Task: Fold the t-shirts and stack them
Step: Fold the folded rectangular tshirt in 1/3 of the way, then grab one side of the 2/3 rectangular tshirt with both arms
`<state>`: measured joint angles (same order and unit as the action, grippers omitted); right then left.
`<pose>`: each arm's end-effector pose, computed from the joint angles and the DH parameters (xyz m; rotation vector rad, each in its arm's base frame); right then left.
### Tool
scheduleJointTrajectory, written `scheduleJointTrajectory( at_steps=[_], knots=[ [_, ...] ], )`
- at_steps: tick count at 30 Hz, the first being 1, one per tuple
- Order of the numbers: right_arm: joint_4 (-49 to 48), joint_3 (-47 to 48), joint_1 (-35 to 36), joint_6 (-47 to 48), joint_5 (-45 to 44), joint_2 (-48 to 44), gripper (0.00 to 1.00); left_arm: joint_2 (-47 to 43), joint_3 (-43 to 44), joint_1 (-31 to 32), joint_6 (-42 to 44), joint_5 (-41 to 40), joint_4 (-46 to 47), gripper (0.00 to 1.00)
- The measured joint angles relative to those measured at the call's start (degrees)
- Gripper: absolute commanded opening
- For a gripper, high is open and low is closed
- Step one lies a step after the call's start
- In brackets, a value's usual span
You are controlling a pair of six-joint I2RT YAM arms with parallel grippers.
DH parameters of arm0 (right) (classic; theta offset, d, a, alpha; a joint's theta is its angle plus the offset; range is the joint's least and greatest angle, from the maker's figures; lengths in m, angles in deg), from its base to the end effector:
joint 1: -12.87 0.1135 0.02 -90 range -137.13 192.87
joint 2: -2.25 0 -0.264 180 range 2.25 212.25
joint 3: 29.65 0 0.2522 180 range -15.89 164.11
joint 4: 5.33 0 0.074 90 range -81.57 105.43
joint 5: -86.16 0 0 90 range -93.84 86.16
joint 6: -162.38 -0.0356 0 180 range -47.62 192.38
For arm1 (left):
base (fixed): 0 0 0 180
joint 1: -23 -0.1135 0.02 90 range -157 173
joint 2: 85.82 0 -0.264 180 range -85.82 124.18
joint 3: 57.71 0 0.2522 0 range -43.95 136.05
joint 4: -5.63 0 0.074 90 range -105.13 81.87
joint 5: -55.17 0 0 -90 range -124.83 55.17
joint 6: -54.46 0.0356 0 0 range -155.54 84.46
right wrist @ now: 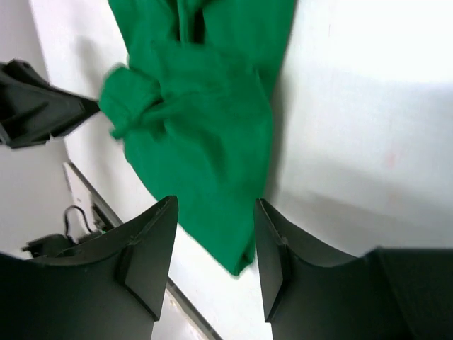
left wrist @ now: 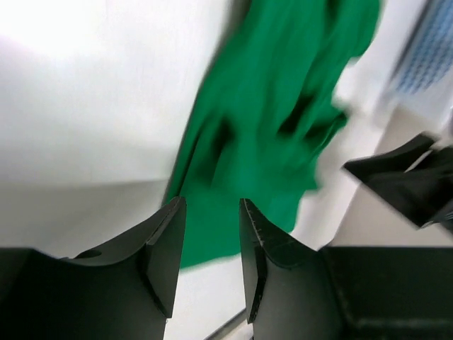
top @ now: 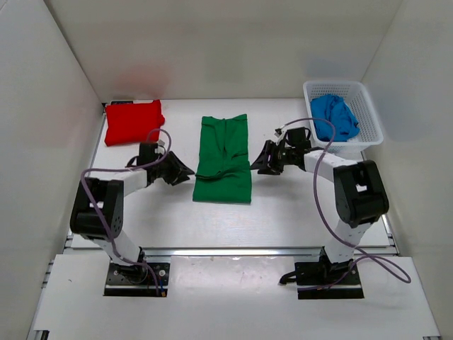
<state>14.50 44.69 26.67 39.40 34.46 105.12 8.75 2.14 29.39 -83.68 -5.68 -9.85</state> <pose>0.3522 0.1092 0.1742 0.0905 2.5063 1.1678 0.3117 -0.0524 0.1523 -0.6885 2.4830 -1.0183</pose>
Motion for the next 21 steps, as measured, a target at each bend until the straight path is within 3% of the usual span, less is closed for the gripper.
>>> scheduleJointTrajectory(
  at_steps=[6, 11, 18, 21],
  knots=[
    [-2.67, -16.09, 5.22, -2.47, -5.20, -10.82, 0.51, -8.76, -12.35, 6.60, 0.61, -5.88, -1.42, 0.48],
    [-10.25, -27.65, 10.47, -9.81, -6.80, -15.89, 0.51, -10.38, -14.16, 9.16, -1.11, -11.08, -0.15, 0.49],
    [-18.10, -26.56, 11.69, -14.86, -7.23, -11.47, 0.50, -10.56, -15.06, 11.10, -3.80, -15.19, 3.19, 0.50],
    [-19.63, -24.94, 11.65, -15.39, -7.98, -9.14, 0.39, -9.75, -14.64, 11.82, -4.46, -15.23, 4.20, 0.52]
  ],
)
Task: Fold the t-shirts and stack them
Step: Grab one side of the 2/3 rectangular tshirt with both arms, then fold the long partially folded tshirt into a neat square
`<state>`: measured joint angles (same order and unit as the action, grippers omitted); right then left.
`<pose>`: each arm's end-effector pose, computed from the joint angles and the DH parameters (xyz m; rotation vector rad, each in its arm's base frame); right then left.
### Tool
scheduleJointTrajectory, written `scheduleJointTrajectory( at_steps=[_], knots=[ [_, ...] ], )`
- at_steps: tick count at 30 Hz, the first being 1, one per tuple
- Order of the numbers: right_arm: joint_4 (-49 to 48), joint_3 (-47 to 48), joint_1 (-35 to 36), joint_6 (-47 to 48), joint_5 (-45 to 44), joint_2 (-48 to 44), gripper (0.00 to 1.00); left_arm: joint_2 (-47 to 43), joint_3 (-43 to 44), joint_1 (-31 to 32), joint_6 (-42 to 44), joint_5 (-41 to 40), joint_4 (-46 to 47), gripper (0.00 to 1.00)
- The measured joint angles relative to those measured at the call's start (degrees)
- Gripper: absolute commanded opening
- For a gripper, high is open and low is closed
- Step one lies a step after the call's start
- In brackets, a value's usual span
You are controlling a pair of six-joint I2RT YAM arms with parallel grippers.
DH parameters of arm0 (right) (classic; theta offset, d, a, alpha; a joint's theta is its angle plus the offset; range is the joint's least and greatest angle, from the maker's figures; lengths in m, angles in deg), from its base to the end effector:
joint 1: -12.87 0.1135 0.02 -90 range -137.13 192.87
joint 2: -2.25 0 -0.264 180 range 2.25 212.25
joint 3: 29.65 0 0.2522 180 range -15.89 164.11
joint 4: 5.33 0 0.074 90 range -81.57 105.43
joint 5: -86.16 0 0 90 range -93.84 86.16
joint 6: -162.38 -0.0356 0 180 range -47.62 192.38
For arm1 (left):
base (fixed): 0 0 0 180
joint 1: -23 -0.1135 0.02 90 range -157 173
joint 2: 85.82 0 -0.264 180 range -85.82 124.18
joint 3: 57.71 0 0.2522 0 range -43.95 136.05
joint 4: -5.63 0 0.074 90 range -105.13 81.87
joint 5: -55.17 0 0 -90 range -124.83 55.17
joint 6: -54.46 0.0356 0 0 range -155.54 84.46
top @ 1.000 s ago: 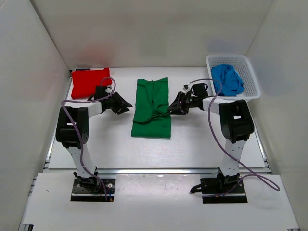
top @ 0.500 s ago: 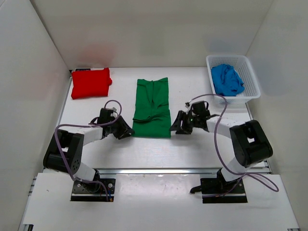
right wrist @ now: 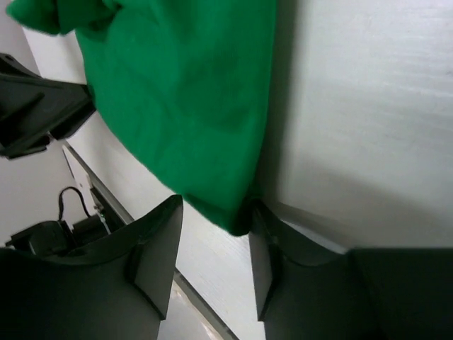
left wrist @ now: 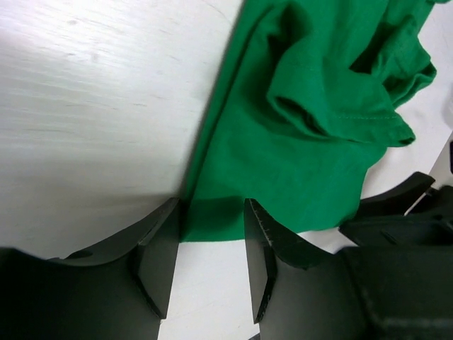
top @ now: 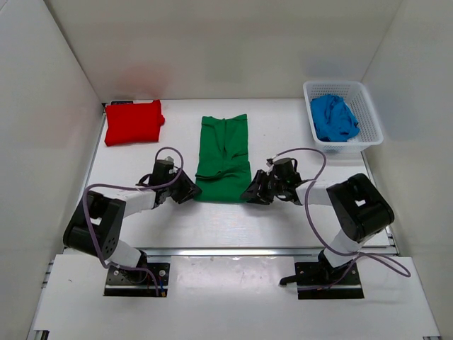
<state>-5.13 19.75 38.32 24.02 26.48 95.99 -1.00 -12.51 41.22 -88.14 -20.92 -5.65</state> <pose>0.2562 0.1418 0.1272 0.2230 2.5595 1.1953 0.2432 -0.0891 0.1314 -0.6629 2.5252 -0.7960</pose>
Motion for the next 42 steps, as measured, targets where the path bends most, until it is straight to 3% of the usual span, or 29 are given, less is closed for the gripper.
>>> scheduleJointTrajectory(
  at_steps=[2, 3, 4, 5, 10, 13, 21, 33, 37, 42],
  knots=[
    [-0.28, 0.59, -0.04, 0.02, -0.37, 1.20, 0.18, 0.57, 0.46, 0.76, -0.20, 0.00, 0.35, 0.53],
    [-0.26, 0.83, -0.09, -0.04, -0.70, 1.79, 0.11, 0.87, 0.70, 1.20, -0.24, 0.09, 0.48, 0.46],
    [-0.11, 1.09, -0.09, 0.09, -1.09, 2.54, 0.00, 1.09, 0.94, 1.60, -0.35, 0.17, 0.55, 0.29],
    [-0.13, 1.14, -0.09, 0.09, -1.07, 3.06, 0.00, 1.44, 0.98, 2.03, -0.44, 0.09, 0.48, 0.00],
    [0.79, 1.25, 0.17, 0.15, -0.92, 2.71, 0.01, 2.19, 1.09, 3.87, 0.31, 1.46, -1.49, 0.00],
    [6.05, 1.25, 1.49, 1.68, -2.29, -0.90, 0.00, -0.28, 0.81, 4.33, 2.01, 2.45, -5.51, 0.00],
    [14.05, -0.92, 6.34, 3.37, -3.72, -18.69, 0.00, -19.67, -2.67, 5.49, 4.66, 3.21, -16.65, 0.00],
    [18.62, -11.63, 11.78, 1.46, 0.00, -23.10, 0.00, -34.62, -16.09, 9.40, 1.62, 5.35, -23.28, 0.00],
    [20.04, -9.27, 9.84, 2.82, 2.47, -21.11, 0.00, -34.34, -14.58, 7.56, 1.46, 6.54, -24.04, 0.00],
    [24.35, 4.04, 3.72, 7.48, 5.55, -12.31, 0.00, -23.91, -3.13, 2.05, 3.91, 8.52, -24.92, 0.00]
  ],
)
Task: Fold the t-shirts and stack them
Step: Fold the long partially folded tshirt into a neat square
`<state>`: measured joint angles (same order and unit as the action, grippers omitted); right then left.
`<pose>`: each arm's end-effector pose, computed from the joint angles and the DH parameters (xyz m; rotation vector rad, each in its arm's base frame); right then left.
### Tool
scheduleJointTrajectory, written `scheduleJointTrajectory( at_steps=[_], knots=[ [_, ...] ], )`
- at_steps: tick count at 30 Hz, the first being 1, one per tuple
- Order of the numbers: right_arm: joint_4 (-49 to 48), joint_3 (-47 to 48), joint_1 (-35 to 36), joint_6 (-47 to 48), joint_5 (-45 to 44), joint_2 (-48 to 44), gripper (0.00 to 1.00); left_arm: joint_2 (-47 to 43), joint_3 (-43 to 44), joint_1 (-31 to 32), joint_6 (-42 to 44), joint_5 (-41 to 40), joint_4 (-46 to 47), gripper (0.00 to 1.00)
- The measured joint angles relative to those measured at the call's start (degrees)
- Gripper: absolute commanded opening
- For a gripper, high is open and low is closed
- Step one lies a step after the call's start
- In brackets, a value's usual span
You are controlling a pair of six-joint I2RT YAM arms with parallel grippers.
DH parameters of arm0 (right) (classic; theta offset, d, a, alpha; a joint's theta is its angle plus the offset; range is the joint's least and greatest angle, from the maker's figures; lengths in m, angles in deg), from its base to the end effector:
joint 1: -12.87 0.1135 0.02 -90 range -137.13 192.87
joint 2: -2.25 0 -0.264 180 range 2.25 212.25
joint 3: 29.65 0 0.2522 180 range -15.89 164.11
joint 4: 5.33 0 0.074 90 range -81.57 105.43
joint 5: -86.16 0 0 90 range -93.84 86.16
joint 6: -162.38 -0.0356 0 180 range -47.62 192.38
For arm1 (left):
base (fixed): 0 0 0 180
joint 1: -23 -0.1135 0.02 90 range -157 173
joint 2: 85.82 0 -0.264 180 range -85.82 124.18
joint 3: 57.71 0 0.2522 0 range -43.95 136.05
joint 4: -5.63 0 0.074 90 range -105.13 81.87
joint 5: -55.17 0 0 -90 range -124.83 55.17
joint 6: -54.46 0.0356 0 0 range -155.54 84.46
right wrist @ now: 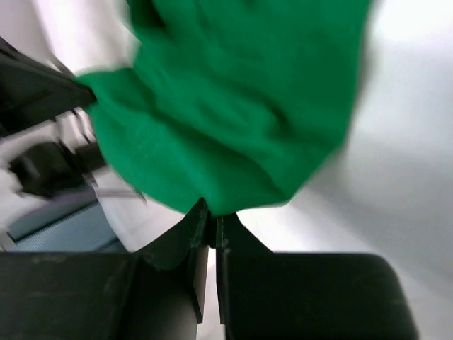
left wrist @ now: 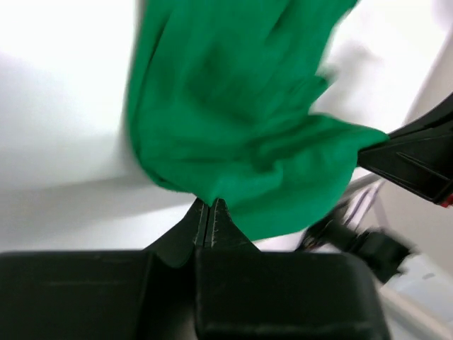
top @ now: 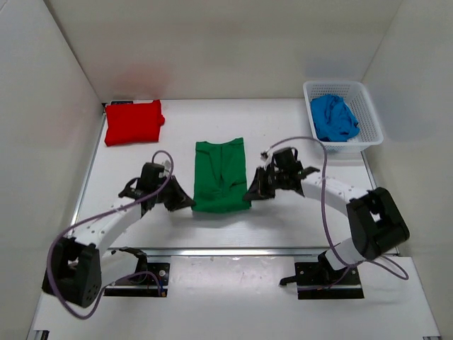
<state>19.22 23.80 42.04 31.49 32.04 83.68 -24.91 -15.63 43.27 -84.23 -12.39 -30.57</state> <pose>0.2220 0.1478 0.1746 -0.0192 2.7065 1.2370 0.1750 -0.0791 0.1752 -0.5004 2.6649 -0.9251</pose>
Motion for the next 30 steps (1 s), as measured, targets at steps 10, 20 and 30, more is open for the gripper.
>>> scheduleJointTrajectory(
  at_steps=[10, 20, 30],
  knots=[
    [8.28, 50.36, -12.72, 10.49, 3.48, 32.00, 0.46, 38.71, 43.32, -10.75, 3.72, 2.75, 5.64, 0.63],
    [18.10, 65.26, -14.73, 17.59, -3.17, 43.34, 0.45, 56.19, 54.58, -16.85, 3.50, 8.13, 12.20, 0.97],
    [15.89, 37.29, -15.52, 19.32, -7.15, 16.22, 0.41, 52.70, 46.34, -14.49, 13.09, 4.46, 9.03, 0.58]
  ],
)
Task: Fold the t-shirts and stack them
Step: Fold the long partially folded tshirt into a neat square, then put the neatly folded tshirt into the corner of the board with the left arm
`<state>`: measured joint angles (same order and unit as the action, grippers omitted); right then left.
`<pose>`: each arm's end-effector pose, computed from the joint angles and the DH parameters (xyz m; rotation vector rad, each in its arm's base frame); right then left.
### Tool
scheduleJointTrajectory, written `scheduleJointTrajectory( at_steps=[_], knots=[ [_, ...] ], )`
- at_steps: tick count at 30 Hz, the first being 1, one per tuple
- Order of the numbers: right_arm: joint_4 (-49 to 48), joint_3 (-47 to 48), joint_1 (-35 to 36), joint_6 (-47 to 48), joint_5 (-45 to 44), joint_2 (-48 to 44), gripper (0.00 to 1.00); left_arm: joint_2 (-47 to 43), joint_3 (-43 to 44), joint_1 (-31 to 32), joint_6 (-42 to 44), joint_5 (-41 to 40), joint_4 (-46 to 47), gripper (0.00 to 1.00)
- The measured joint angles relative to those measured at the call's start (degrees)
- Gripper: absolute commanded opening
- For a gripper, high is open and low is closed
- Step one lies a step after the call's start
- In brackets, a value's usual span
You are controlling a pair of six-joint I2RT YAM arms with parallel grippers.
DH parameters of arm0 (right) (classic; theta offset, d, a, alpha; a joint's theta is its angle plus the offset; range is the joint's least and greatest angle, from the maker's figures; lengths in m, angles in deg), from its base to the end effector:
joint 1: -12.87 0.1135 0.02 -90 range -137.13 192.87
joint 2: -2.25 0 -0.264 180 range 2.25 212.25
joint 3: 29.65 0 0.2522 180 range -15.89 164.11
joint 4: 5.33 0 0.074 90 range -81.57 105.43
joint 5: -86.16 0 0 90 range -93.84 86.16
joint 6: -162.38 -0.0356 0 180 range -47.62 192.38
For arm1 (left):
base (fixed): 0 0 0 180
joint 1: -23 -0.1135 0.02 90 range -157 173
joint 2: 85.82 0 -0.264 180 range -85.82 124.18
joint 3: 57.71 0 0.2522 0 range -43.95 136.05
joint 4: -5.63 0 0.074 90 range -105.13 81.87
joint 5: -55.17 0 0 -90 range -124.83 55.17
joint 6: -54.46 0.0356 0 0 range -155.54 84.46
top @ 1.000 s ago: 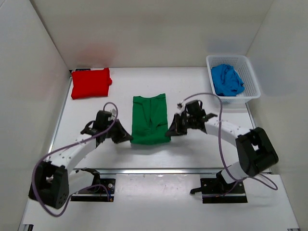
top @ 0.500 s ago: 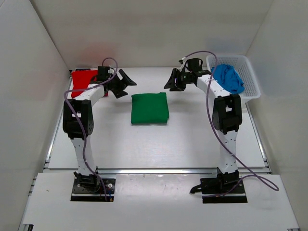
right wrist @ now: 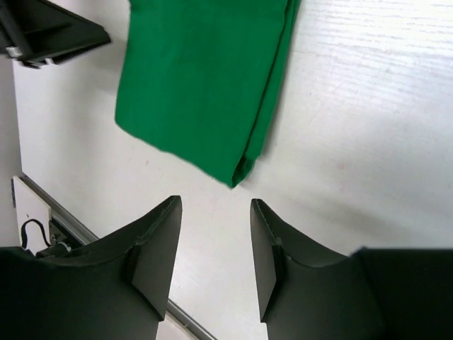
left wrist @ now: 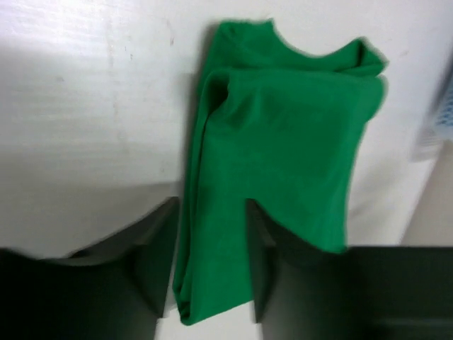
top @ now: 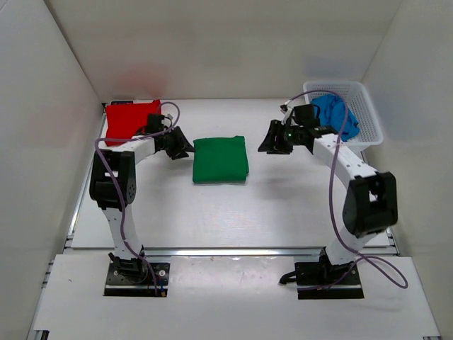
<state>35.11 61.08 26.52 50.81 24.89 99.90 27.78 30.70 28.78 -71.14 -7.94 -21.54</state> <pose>0.3621 0.1055 0.2674 -0.0747 2.4482 0.8827 0.4147 -0.0582 0.1643 -0.4557 2.5194 -0.8780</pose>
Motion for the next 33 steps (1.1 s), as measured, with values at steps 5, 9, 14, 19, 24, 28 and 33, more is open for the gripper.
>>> scheduleJointTrajectory(
  at_steps=[5, 9, 14, 19, 24, 28, 33],
  knots=[
    [-1.60, -7.26, -0.17, 0.04, -0.61, -8.98, 0.39, 0.00, 0.50, 3.96, 4.31, -6.69, -5.22, 0.99],
    [-2.05, -11.39, -0.26, -0.52, -0.59, -11.08, 0.39, 0.15, 1.66, 5.66, 6.62, -10.71, -8.07, 0.99],
    [-2.01, -13.79, -0.68, -1.09, -0.26, -11.82, 0.38, 4.20, 8.98, 9.49, 10.84, -17.55, -13.77, 0.98],
    [-2.29, -14.86, -1.57, -1.25, 0.09, -14.32, 0.39, 6.19, 12.00, 13.20, 13.53, -20.72, -15.26, 0.89],
    [-2.27, -15.19, -3.10, -1.33, 0.48, -16.65, 0.37, 7.06, 13.11, 13.68, 14.10, -23.67, -17.86, 0.29],
    [-2.23, -15.91, -3.67, -1.33, 0.70, -18.12, 0.36, 8.81, 16.04, 14.03, 15.08, -24.52, -21.64, 0.00],
    [-1.86, -16.17, -3.69, -1.36, 1.25, -18.95, 0.35, 12.79, 24.85, 14.10, 17.84, -26.23, -29.83, 0.00]
  ],
)
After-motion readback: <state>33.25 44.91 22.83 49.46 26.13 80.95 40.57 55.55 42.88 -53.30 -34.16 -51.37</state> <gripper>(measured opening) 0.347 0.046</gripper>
